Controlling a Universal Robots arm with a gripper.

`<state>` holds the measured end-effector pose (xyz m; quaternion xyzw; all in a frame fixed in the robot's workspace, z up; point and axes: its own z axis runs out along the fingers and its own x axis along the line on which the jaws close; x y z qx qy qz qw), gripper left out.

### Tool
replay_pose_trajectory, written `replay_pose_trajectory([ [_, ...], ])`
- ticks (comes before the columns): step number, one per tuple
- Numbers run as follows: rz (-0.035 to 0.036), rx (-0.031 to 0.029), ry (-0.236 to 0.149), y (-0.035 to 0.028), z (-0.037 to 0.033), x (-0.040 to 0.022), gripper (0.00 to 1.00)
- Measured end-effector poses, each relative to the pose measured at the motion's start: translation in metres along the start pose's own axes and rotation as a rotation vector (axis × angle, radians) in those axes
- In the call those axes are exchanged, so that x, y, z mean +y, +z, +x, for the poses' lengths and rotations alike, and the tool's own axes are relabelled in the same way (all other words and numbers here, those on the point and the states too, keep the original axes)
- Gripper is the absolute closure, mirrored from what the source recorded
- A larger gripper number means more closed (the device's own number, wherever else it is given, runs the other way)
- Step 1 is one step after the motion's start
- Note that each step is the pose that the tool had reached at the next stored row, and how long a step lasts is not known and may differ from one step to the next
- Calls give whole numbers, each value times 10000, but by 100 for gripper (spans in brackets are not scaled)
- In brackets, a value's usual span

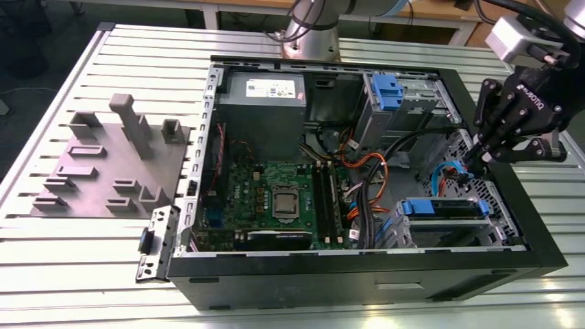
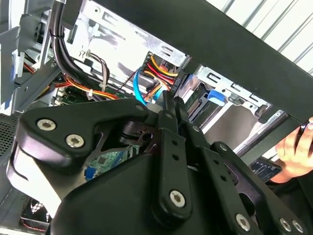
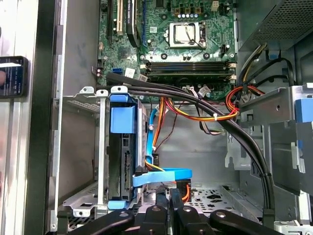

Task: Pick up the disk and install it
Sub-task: 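Insert the first disk wire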

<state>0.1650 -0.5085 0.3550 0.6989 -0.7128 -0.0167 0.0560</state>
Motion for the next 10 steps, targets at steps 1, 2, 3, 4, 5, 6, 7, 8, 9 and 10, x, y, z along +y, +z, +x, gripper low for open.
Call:
replay_pose_trajectory([
  [1, -16, 6, 0, 0, 0, -5, 82],
  [2, -37, 13, 0, -1, -1, -12, 82],
  [3, -57, 21, -1, -1, -3, -20, 82],
  [4, -70, 38, 0, -2, -4, -25, 82],
  [5, -76, 62, 2, -1, -4, -29, 82],
  [6, -81, 96, 6, -1, -4, -32, 81],
  [7, -87, 133, 9, 0, -5, -37, 81],
  [8, -95, 169, 13, 1, -7, -41, 75],
  [9, -107, 196, 15, 1, -9, -47, 75],
  [10, -120, 223, 17, 1, -12, -53, 75],
])
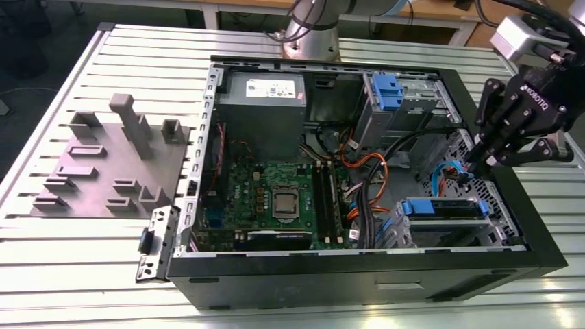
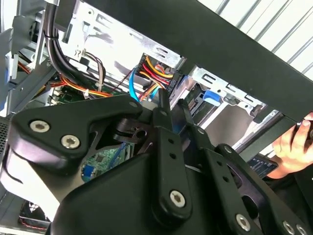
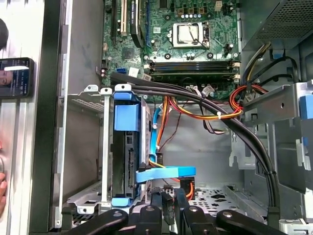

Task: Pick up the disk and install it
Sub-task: 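Insert the first disk wire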

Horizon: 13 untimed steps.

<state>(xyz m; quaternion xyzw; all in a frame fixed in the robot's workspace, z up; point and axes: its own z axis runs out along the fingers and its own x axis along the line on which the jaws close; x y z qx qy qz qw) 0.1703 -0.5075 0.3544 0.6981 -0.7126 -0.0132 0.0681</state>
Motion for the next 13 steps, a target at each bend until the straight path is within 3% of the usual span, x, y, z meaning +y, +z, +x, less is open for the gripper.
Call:
replay_pose_trajectory([
  [4, -44, 90, 7, 1, -7, -21, 74],
  [5, -55, 94, 6, 1, -9, -25, 67],
  [9, -86, 111, 6, 17, -24, -44, 67],
  [13, -85, 277, 26, 48, -34, -57, 67],
])
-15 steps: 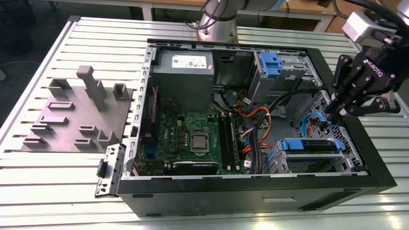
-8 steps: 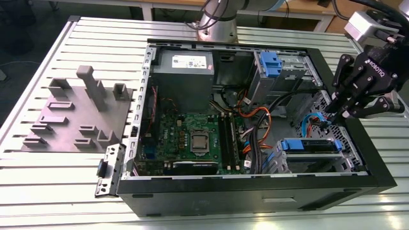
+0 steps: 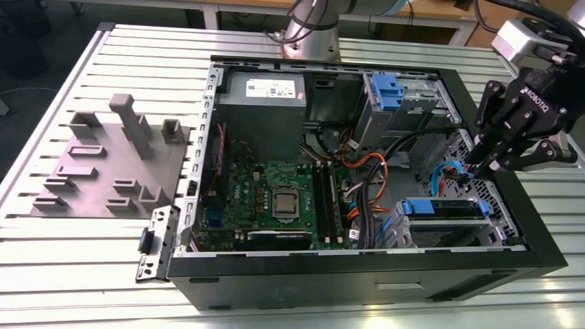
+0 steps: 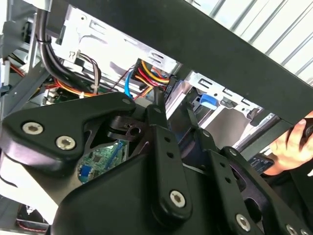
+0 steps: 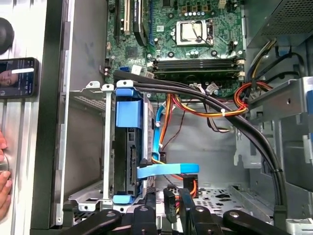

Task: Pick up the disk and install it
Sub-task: 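Insert the first disk wire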

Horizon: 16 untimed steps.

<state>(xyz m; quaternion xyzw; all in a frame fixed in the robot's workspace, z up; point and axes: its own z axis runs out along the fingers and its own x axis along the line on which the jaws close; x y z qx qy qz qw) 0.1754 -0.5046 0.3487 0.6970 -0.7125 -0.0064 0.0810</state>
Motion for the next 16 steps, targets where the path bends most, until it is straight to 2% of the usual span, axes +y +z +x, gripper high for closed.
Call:
replay_pose_trajectory([
  [2, 1, 67, 8, 17, -8, -8, 67],
  [4, -2, 88, 10, 34, -17, -18, 67],
  [10, -12, 95, 11, 61, -32, -37, 69],
  [12, -12, 93, 10, 62, -32, -38, 82],
  [16, -12, 94, 8, 62, -32, -38, 84],
])
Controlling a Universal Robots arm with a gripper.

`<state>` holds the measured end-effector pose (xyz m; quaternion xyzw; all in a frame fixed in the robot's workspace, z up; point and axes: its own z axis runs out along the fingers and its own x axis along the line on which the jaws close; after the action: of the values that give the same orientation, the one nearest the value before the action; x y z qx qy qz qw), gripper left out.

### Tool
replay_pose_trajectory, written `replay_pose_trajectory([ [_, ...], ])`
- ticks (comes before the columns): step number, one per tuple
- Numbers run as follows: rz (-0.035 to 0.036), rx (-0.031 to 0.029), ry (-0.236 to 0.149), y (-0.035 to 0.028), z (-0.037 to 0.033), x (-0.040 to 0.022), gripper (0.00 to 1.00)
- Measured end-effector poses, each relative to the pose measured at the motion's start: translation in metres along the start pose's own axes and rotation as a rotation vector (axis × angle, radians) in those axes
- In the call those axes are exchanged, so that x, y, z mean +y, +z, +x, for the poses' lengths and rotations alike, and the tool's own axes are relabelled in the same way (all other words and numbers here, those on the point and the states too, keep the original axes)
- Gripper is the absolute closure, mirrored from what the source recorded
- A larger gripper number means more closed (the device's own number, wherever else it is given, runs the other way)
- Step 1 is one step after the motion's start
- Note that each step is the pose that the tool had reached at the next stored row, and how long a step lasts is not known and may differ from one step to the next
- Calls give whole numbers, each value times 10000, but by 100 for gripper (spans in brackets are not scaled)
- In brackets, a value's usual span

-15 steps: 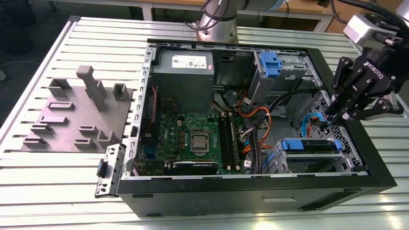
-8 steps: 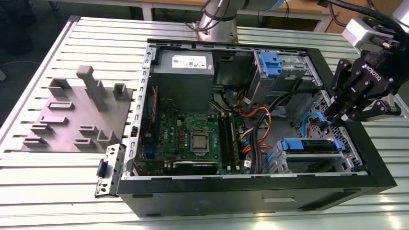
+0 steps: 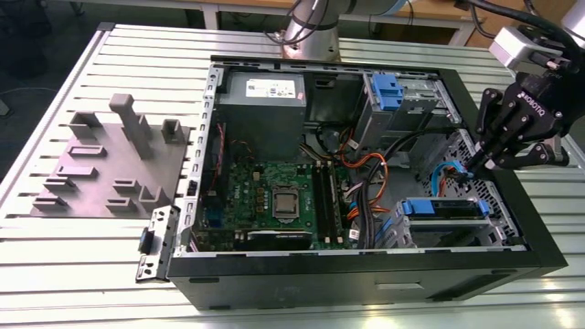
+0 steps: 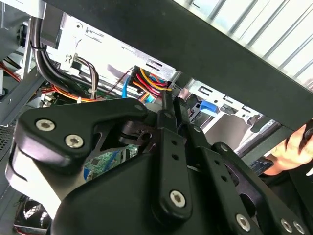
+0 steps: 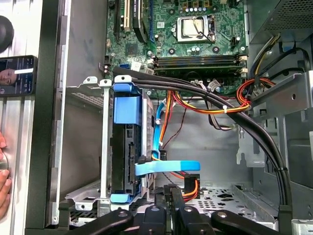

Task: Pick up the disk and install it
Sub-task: 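Insert the first disk wire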

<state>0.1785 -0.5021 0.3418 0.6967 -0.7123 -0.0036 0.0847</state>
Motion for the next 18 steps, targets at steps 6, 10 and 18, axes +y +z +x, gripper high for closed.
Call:
replay_pose_trajectory([
  [6, 3, 9, -14, 1, 2, 29, 84],
  [10, 27, 13, -39, 11, 27, 91, 84],
  [18, 50, 15, -74, 39, 111, 126, 84],
])
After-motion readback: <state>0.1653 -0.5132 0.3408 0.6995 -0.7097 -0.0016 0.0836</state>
